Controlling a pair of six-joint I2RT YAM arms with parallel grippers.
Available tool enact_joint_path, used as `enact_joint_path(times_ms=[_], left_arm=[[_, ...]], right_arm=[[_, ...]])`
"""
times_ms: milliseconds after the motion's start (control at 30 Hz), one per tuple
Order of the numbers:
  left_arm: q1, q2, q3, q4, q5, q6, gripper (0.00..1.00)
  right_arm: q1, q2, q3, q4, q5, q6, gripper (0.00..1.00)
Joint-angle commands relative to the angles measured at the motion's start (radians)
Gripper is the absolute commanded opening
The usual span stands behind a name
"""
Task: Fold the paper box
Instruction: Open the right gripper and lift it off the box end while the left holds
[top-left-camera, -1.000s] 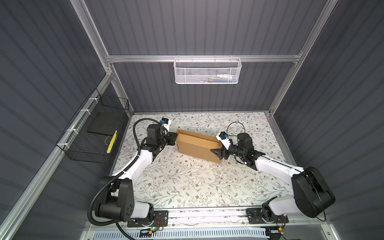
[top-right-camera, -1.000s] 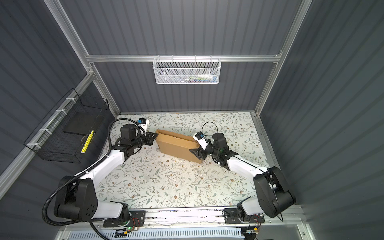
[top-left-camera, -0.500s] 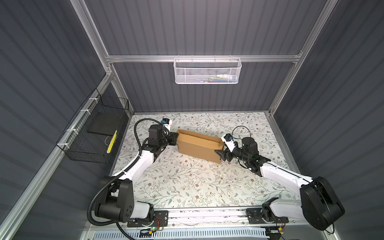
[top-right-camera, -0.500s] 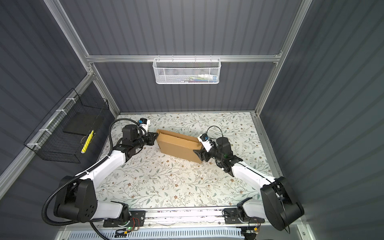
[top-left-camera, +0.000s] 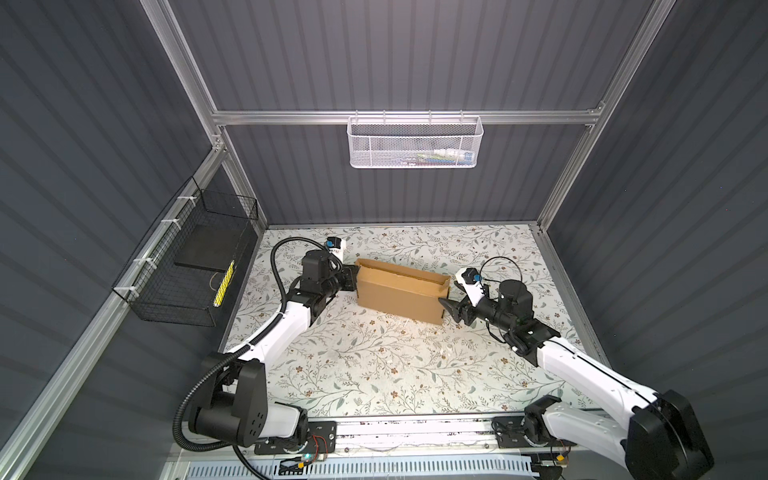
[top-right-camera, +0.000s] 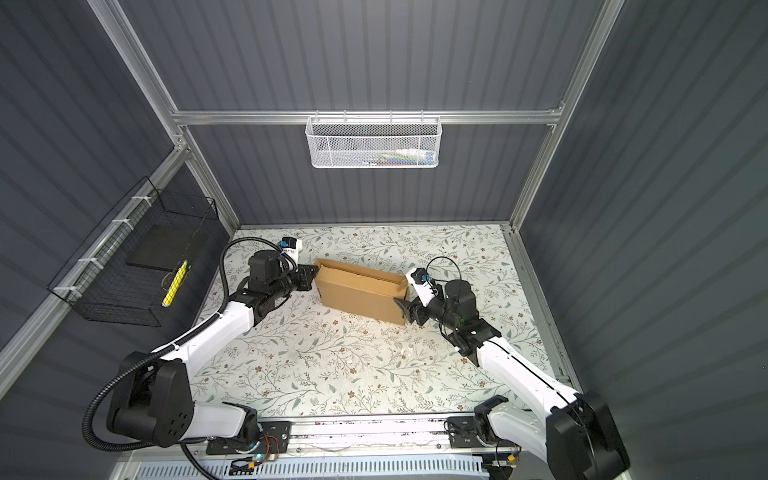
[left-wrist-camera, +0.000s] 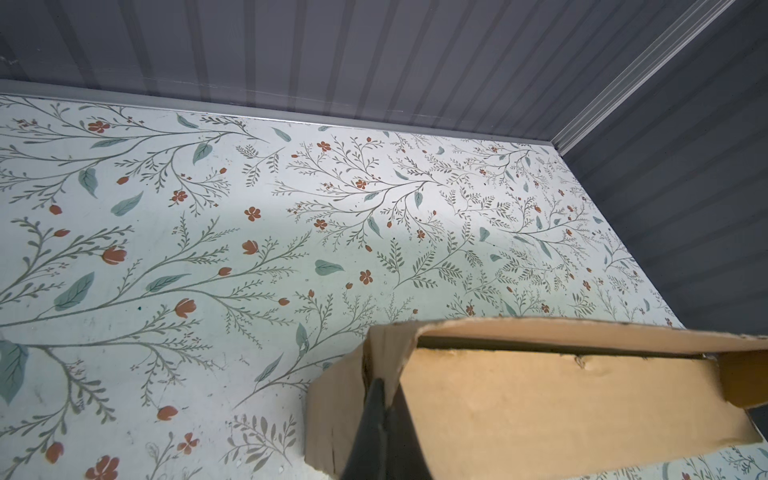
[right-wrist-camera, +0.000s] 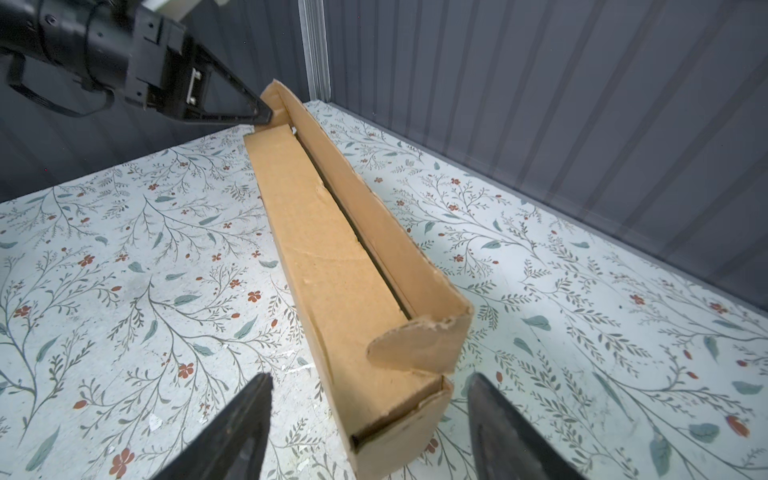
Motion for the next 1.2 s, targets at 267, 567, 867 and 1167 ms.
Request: enact_joint_path(times_ms=[267,567,867,1167], left_arm=[[-0.037,-0.023,-0.039,-0.059,-0.061,-0.038,0.0],[-0.052,-0.033,-0.046,-0.052,-0.081,-0.046,0.0],[-0.053,-0.027,-0.05,-0.054,-0.083,-0.042,0.0],[-0.053,-0.022,-0.052,-0.051,-0.077,-0.036,0.0]], right_arm=[[0.0,-0.197,0.092,-0.268,0.286,0.172,0.62],[0.042,0.0,0.426,-0.658,0.382,0.406,0.54],[0.142,0.161,0.577,-0.816,0.409,0.59,0.48],[0.169,0.273,0.627,-0.839,0.464,0.627,0.43]])
